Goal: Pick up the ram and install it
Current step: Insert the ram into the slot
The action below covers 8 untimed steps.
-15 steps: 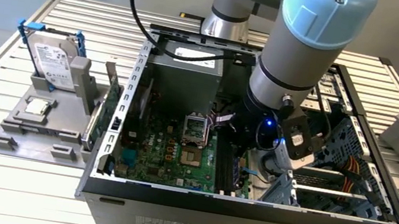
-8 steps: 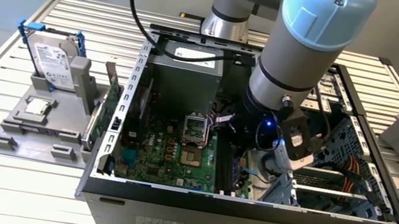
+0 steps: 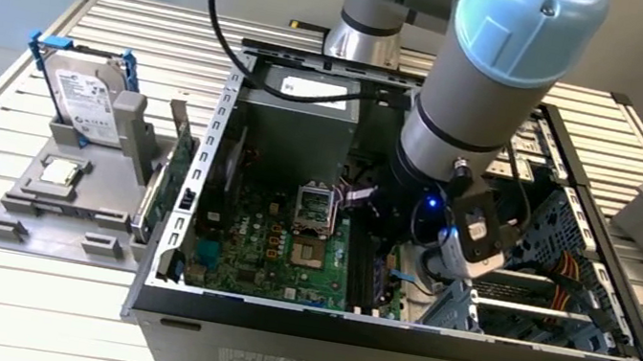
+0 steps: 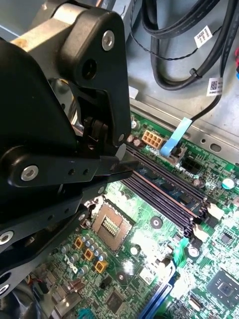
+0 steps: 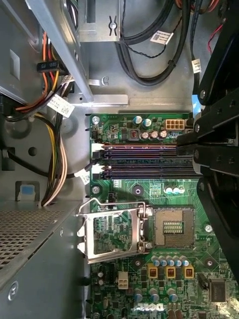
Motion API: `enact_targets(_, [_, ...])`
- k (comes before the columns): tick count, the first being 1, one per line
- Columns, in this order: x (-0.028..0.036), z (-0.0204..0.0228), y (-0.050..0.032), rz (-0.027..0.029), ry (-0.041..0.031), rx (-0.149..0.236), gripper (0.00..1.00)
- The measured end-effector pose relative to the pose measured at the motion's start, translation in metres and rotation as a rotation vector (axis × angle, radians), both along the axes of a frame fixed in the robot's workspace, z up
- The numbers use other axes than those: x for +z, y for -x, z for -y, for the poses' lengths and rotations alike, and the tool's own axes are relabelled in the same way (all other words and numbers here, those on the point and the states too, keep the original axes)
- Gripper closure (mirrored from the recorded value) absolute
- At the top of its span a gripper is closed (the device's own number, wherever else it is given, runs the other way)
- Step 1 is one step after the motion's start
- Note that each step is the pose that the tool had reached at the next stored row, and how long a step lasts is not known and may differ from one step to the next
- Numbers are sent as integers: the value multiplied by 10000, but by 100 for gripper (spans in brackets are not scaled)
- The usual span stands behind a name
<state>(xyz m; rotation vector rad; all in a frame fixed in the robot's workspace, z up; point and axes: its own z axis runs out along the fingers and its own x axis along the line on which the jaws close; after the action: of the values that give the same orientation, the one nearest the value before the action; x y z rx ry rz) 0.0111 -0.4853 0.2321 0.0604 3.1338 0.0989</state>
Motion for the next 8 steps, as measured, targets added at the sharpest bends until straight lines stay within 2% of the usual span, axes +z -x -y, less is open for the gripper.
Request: enact_targets(8, [-7,7,-11,-1,2,11,100])
